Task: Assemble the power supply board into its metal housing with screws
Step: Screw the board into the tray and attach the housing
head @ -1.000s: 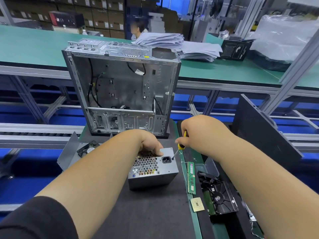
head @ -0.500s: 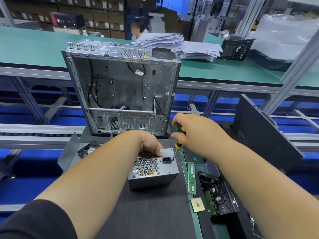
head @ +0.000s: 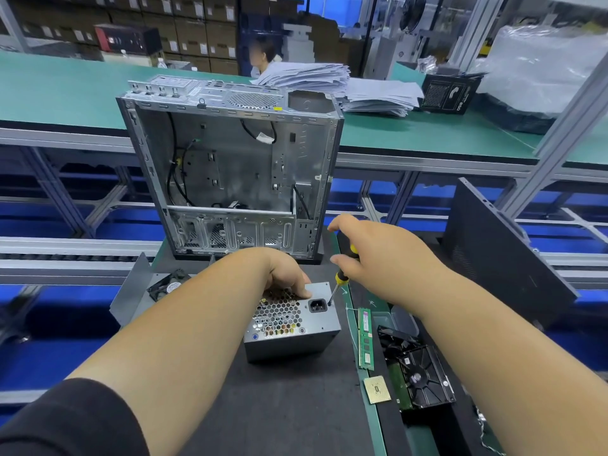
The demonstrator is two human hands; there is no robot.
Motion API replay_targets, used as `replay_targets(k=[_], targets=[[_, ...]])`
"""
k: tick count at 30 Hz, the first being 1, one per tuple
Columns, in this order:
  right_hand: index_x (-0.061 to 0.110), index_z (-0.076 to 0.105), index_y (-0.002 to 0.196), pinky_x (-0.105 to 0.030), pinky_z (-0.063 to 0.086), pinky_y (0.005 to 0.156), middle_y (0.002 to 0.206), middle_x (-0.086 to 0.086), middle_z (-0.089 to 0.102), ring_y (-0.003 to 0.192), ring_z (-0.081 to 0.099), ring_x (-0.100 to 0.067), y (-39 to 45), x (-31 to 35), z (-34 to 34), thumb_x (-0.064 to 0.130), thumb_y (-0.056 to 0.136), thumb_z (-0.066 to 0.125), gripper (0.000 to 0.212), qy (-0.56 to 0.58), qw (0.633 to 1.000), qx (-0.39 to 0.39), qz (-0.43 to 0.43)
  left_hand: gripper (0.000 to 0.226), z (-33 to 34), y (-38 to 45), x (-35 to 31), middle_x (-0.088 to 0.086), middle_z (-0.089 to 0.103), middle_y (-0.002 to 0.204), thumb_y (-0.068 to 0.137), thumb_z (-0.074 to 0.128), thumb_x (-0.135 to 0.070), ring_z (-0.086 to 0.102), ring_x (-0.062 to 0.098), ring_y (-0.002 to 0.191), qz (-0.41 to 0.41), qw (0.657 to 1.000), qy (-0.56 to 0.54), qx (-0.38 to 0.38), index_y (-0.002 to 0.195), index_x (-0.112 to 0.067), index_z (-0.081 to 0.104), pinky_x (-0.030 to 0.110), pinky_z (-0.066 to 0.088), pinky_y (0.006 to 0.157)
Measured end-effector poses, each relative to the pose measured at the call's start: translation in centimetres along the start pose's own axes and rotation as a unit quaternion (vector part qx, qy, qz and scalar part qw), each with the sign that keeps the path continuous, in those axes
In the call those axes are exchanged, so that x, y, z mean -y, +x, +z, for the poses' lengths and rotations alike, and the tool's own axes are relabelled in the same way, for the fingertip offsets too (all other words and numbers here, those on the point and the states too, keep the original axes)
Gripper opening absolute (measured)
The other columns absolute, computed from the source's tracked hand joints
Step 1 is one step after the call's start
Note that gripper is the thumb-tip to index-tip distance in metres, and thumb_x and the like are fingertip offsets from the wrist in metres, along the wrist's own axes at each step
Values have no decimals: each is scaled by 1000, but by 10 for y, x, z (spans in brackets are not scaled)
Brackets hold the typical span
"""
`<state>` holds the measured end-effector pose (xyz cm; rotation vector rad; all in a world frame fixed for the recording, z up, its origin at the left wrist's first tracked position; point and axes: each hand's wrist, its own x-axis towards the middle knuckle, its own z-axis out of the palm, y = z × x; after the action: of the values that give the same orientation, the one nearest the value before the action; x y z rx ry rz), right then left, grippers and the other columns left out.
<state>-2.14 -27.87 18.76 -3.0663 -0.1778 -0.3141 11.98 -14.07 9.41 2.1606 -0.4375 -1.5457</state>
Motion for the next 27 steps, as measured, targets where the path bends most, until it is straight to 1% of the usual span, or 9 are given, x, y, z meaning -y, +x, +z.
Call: replay_targets(k=[3,6,9,12,14,16,20,24,27], targets=[[28,45,125,-32,43,59,87,7,63,80,60,-23,-2,1,5,56,98,38,40,-69,998,-5,-2,24,0,-1,-1,11,57,121,102,47,-16,51,28,105,0,1000,6,1,122,-18,60,38,40,92],[28,42,127,-30,36,54,89,9,59,74,55,-18,-5,2,6,43,95,42,35,-13,1000,-10,1,31,1,-1,-1,10,57,119,102,47,-15,51,27,104,0,1000,2,-3,131,-15,57,37,39,92],[31,35,134,-26,26,49,82,13,42,66,44,-6,-5,3,2,28,86,48,50,50,999,4,2,30,2,-1,-2,7,59,110,102,46,-16,51,26,98,-3,1000,10,-2,130,-16,56,34,40,85],[33,35,134,-22,25,50,79,15,41,63,40,1,-5,0,-1,29,89,53,49,50,999,-5,-1,28,2,-1,-1,10,58,116,102,47,-16,50,28,103,-5,1000,6,-3,127,-16,58,37,39,90],[32,37,132,-23,26,49,72,16,41,61,41,-2,-3,-2,-1,36,92,54,44,31,999,-12,-3,22,2,-1,-1,12,57,118,102,47,-15,50,28,103,-5,1000,-1,-3,120,-18,60,37,39,90],[30,40,131,-29,34,51,69,13,44,65,47,-11,-2,-2,1,45,96,50,39,-4,1000,-12,1,24,2,-1,-1,12,57,119,102,47,-16,50,28,103,-4,1000,0,-2,123,-17,60,37,39,91],[26,45,123,-32,47,59,77,7,59,74,59,-22,-4,-1,7,54,98,38,38,-55,998,-21,7,29,1,-2,-1,12,57,122,102,47,-16,51,29,105,-4,1000,0,-2,129,-16,58,40,40,95],[29,39,129,-28,36,53,89,9,57,76,54,-18,-6,0,6,34,89,45,41,34,999,-14,3,22,2,-2,0,12,58,119,102,48,-16,49,28,103,-5,1000,-10,-7,120,-19,61,37,38,90],[31,37,131,-23,29,51,91,12,52,72,49,-13,-5,0,3,31,88,50,45,55,998,-13,-11,23,2,-1,-1,12,57,119,102,48,-16,49,28,103,-3,1000,-5,-4,121,-18,60,37,38,90]])
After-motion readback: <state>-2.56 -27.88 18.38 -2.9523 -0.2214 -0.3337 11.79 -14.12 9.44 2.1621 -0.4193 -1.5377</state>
